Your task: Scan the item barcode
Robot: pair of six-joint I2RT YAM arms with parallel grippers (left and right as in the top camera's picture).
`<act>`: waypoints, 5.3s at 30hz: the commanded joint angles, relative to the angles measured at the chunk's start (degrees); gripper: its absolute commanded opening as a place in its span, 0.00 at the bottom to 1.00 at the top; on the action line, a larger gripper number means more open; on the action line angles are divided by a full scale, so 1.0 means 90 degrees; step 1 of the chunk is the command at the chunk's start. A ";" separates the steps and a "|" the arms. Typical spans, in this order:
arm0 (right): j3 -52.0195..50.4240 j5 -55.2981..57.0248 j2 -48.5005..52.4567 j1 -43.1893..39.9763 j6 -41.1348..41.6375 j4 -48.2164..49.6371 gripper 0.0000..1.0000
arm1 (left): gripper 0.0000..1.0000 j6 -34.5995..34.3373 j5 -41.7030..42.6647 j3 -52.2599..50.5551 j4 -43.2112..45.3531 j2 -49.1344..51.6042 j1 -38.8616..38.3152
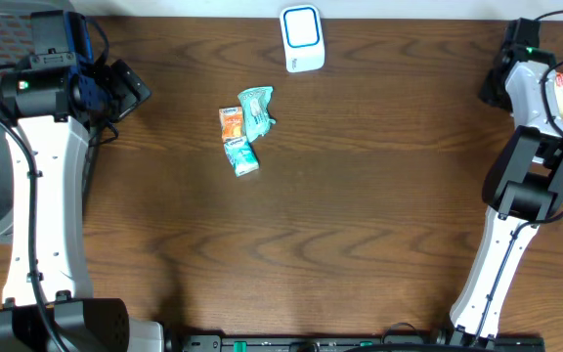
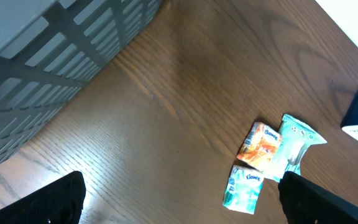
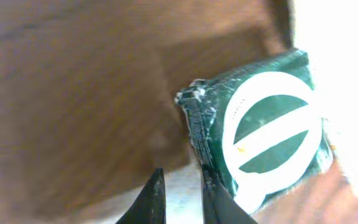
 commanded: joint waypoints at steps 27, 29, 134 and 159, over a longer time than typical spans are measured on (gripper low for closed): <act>0.0002 -0.5146 -0.0454 0.3900 0.0406 0.0704 0.99 | 0.98 -0.0032 -0.0039 0.0010 -0.0015 -0.0041 0.0022; 0.0002 -0.4928 -0.0367 0.4197 0.0612 0.0855 0.99 | 0.98 -0.0032 -0.0039 0.0010 -0.0015 -0.0041 0.0022; -0.1528 -1.0584 -0.0719 0.2596 -0.2584 -0.2977 0.01 | 0.98 -0.0032 -0.0039 0.0010 -0.0015 -0.0041 0.0022; -0.0070 -0.5586 -0.0721 0.1773 -0.1554 -0.4318 0.22 | 0.98 -0.0032 -0.0039 0.0010 -0.0015 -0.0041 0.0022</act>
